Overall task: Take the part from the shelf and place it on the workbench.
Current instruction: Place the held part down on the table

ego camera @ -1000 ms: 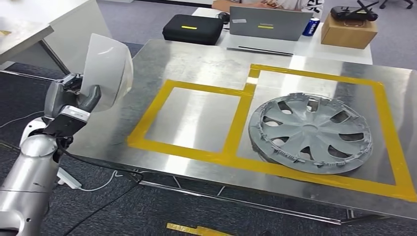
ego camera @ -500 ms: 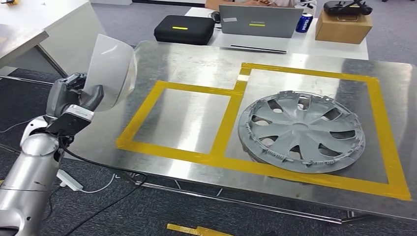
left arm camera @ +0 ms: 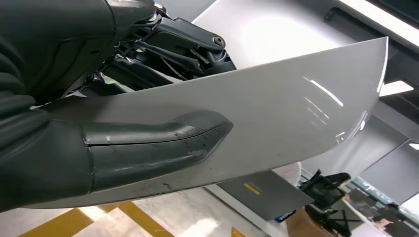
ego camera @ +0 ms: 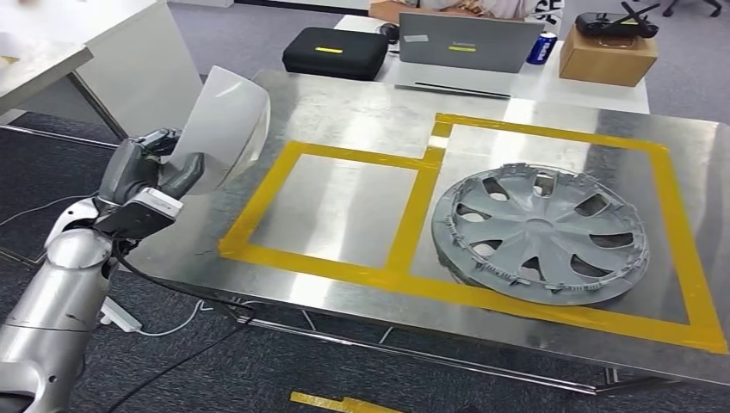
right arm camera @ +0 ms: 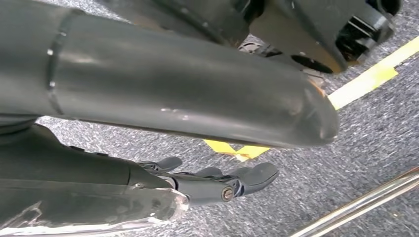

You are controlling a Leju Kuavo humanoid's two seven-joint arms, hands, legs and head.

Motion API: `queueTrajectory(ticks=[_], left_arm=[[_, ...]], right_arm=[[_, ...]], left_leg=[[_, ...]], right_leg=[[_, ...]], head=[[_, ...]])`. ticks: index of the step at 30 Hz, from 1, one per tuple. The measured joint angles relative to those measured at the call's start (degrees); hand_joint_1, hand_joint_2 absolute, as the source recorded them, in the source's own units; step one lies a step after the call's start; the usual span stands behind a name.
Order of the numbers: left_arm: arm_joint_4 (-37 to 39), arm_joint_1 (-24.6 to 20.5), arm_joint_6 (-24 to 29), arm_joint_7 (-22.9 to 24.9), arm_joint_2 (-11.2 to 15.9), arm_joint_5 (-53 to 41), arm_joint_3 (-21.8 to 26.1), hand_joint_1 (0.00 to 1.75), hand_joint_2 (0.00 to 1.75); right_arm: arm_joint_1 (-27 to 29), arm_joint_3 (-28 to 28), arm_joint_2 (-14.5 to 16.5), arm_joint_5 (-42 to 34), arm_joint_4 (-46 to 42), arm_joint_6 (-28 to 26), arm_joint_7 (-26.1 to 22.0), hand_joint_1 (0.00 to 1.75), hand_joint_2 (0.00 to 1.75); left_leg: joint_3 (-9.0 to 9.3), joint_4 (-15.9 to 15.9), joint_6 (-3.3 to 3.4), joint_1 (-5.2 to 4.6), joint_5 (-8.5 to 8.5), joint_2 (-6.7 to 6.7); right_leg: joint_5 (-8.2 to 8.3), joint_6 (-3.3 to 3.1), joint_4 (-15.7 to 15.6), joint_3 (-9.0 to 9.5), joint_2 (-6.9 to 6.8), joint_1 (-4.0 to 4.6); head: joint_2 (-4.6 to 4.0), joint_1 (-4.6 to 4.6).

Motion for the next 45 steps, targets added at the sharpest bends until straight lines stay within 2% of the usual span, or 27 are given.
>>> queueTrajectory(ticks=[2,3,4,5,7,9,12,14,15,17,18,19,20,21,23,24,26,29,31,33,34,35,36,38,40,43,45], left_arm=[[0.0,-0.6,-0.1,0.4,-0.1,-0.1,-0.4,1.75,1.75],[0.0,-1.0,-0.1,0.8,-0.1,-0.1,-0.6,1.75,1.75],[0.1,-1.4,0.0,1.1,-0.1,-0.2,-0.8,1.75,1.75],[0.2,-1.8,0.1,1.4,-0.1,-0.2,-1.0,1.75,1.75],[0.3,-2.8,0.3,1.7,-0.1,-0.2,-1.1,1.75,1.75],[0.4,-3.8,0.3,1.9,-0.1,-0.2,-1.1,1.75,1.75],[0.7,-4.3,0.5,2.1,-0.1,-0.2,-1.2,1.75,1.75],[1.0,-4.7,0.8,2.3,0.0,-0.3,-1.2,1.75,1.75],[1.3,-5.0,1.0,2.4,0.0,-0.3,-1.3,1.75,1.75],[2.2,-5.5,1.5,2.6,0.2,-0.4,-1.3,1.75,1.75],[2.8,-5.7,1.7,2.7,0.3,-0.4,-1.2,1.75,1.75],[3.4,-5.7,1.9,2.9,0.3,-0.4,-1.2,1.75,1.75],[3.9,-5.9,2.1,3.0,0.4,-0.4,-1.1,1.75,1.75],[4.5,-6.1,2.3,3.1,0.4,-0.4,-1.0,1.75,1.75],[5.4,-7.0,2.7,3.2,0.5,-0.4,-0.7,1.75,1.75],[5.9,-7.5,2.9,3.2,0.5,-0.4,-0.6,1.75,1.75],[6.7,-8.0,3.2,3.3,0.6,-0.4,-0.2,1.75,1.75],[7.6,-8.2,3.5,3.3,0.6,-0.4,0.3,1.75,1.75],[8.5,-8.6,3.7,3.4,0.6,-0.3,0.6,1.75,1.75],[9.7,-8.8,3.9,3.4,0.7,-0.3,1.0,1.75,1.75],[10.2,-8.8,4.0,3.4,0.7,-0.3,1.2,1.75,1.75],[10.7,-8.8,4.0,3.4,0.7,-0.3,1.4,1.75,1.75],[11.1,-8.8,4.0,3.5,0.7,-0.3,1.5,1.75,1.75],[11.7,-9.1,4.0,3.4,0.8,-0.3,1.8,1.75,1.75],[12.4,-9.6,4.2,3.4,0.9,-0.3,1.9,1.75,1.75],[13.7,-10.3,4.4,3.4,1.0,-0.5,2.0,1.75,1.75],[14.3,-10.5,4.5,3.4,1.1,-0.5,2.0,1.75,1.75]], right_arm=[[0.0,0.1,0.0,0.0,0.0,0.1,0.1,0.0,0.0],[0.0,0.2,0.0,0.0,0.0,0.2,0.1,0.0,0.0],[0.0,0.3,0.0,0.0,0.0,0.3,0.2,0.0,0.0],[0.0,0.4,-0.1,0.0,-0.1,0.3,0.2,0.0,0.0],[-0.1,0.5,-0.2,0.0,-0.1,0.4,0.3,0.0,0.0],[-0.2,0.7,-0.2,0.0,-0.2,0.4,0.3,0.0,0.0],[-0.2,0.9,-0.2,0.0,-0.3,0.4,0.3,0.0,0.0],[-0.2,0.9,-0.3,0.0,-0.4,0.4,0.3,0.0,0.0],[-0.3,0.9,-0.3,-0.1,-0.4,0.4,0.3,0.0,0.0],[-0.3,0.9,-0.4,-0.2,-0.4,0.4,0.3,0.0,0.0],[-0.2,0.9,-0.4,-0.2,-0.4,0.4,0.3,0.0,0.0],[-0.1,0.9,-0.4,-0.2,-0.4,0.4,0.3,0.0,0.0],[-0.1,0.9,-0.4,-0.3,-0.4,0.4,0.4,0.0,0.0],[0.0,0.9,-0.4,-0.4,-0.4,0.4,0.4,0.0,0.0],[-0.1,0.9,-0.4,-0.7,-0.5,0.3,0.4,0.0,0.0],[-0.1,0.9,-0.4,-0.8,-0.5,0.3,0.3,0.0,0.0],[0.0,0.9,-0.4,-1.0,-0.5,0.3,0.3,0.0,0.0],[0.0,0.9,-0.4,-1.1,-0.5,0.2,0.2,0.0,0.0],[0.0,0.9,-0.4,-1.3,-0.6,0.1,0.2,0.0,0.0],[0.1,1.0,-0.4,-1.5,-0.6,0.0,0.1,0.0,0.0],[0.2,1.0,-0.4,-1.6,-0.6,0.0,0.1,0.0,0.0],[0.3,1.0,-0.5,-1.7,-0.6,0.0,0.1,0.0,0.0],[0.3,1.0,-0.5,-1.8,-0.6,-0.1,0.0,0.0,0.0],[0.2,1.0,-0.7,-1.9,-0.6,-0.1,-0.1,0.0,0.0],[0.2,1.0,-0.8,-2.1,-0.6,-0.2,-0.2,0.0,0.0],[0.3,1.0,-0.8,-2.3,-0.6,-0.3,-0.4,0.0,0.0],[0.4,1.0,-0.9,-2.3,-0.6,-0.3,-0.4,0.0,0.0]], left_leg=[[-0.01,0.0,0.22,-0.03,-0.01,0.0],[-0.01,0.0,0.25,-0.05,-0.01,0.0],[0.0,0.0,0.25,-0.06,-0.02,-0.01],[0.04,0.0,0.24,-0.06,-0.03,-0.02],[0.15,0.1,0.07,-0.08,-0.11,-0.05],[0.04,0.2,-0.37,-0.3,-0.19,-0.06],[-0.04,0.2,-1.2,-0.42,-0.15,-0.07],[-0.51,1.4,-1.83,-0.31,-1.34,-0.05],[-1.44,3.6,-2.09,-0.26,-2.77,-0.04],[-4.67,10.8,-2.42,-0.18,-6.38,-0.03],[-6.27,14.1,-2.5,-0.16,-7.48,-0.03],[-7.19,15.8,-2.52,-0.14,-7.49,-0.03],[-7.17,15.4,-2.48,-0.13,-6.42,-0.03],[-6.16,12.9,-2.37,-0.11,-4.43,-0.03],[-2.94,5.7,-1.99,-0.18,-0.58,-0.03],[-1.67,2.9,-1.77,-0.25,0.25,-0.03],[-0.87,0.9,-1.37,-0.45,0.11,-0.06],[-0.77,0.3,-0.51,-0.23,0.26,-0.07],[-0.68,0.2,-0.01,-0.06,0.37,-0.03],[-0.7,0.2,0.23,-0.11,0.37,-0.03],[-0.69,0.2,0.25,-0.14,0.36,-0.04],[-0.66,0.2,0.25,-0.16,0.35,-0.06],[-0.61,0.2,0.23,-0.17,0.33,-0.08],[-0.52,0.3,0.02,-0.29,0.21,-0.13],[-0.67,0.4,-0.44,-0.44,0.16,-0.17],[-0.84,0.4,-1.35,-0.36,0.2,-0.18],[-1.62,2.3,-1.96,-0.27,-1.36,-0.16]], right_leg=[[-3.34,0.42,7.6,-3.47,-0.05,-0.18],[-4.16,0.55,10.5,-4.91,-0.05,-0.23],[-3.89,0.62,11.4,-5.42,-0.05,-0.24],[-2.61,0.6,10.0,-4.82,-0.06,-0.25],[1.01,0.38,2.5,-1.14,-0.08,-0.25],[2.73,-0.05,-3.6,2.15,-0.05,-0.17],[2.77,-0.85,-4.8,2.92,0.02,-0.06],[2.93,-1.46,-5.0,3.02,0.0,-0.23],[3.01,-1.71,-5.1,3.07,-0.03,-0.33],[2.98,-1.96,-5.2,3.09,-0.03,-0.36],[2.95,-2.0,-5.1,3.1,-0.04,-0.35],[2.93,-2.02,-5.1,3.13,-0.03,-0.35],[2.91,-2.01,-5.1,3.16,-0.02,-0.35],[2.87,-1.97,-5.0,3.21,-0.01,-0.35],[2.71,-1.74,-4.8,3.21,0.03,-0.23],[2.65,-1.54,-4.7,3.09,0.04,-0.14],[2.67,-1.05,-4.6,2.82,0.03,0.0],[1.94,-0.16,-3.7,2.15,-0.04,-0.1],[-0.86,0.33,1.4,-0.44,-0.09,-0.18],[-3.91,0.61,9.2,-4.25,-0.13,-0.24],[-4.32,0.65,11.5,-5.47,-0.14,-0.24],[-3.66,0.62,11.6,-5.67,-0.14,-0.24],[-2.06,0.51,9.4,-4.7,-0.14,-0.24],[1.56,0.08,1.5,-0.76,-0.13,-0.17],[2.93,-0.38,-3.8,2.1,-0.08,-0.04],[3.02,-1.13,-4.9,2.64,0.0,0.01],[3.27,-1.73,-5.2,2.81,-0.02,-0.19]], head=[[0.0,0.17],[0.0,0.18],[0.0,0.21],[0.0,0.22],[0.0,0.23],[0.0,0.18],[0.0,0.13],[0.0,0.05],[0.0,0.01],[0.0,-0.06],[0.0,-0.05],[0.0,-0.06],[0.0,-0.06],[0.0,-0.05],[0.0,-0.04],[0.0,-0.03],[0.0,0.01],[0.0,0.08],[0.0,0.2],[0.0,0.27],[0.0,0.27],[0.0,0.28],[0.0,0.28],[0.0,0.28],[0.0,0.19],[0.0,0.2],[0.0,0.02]])
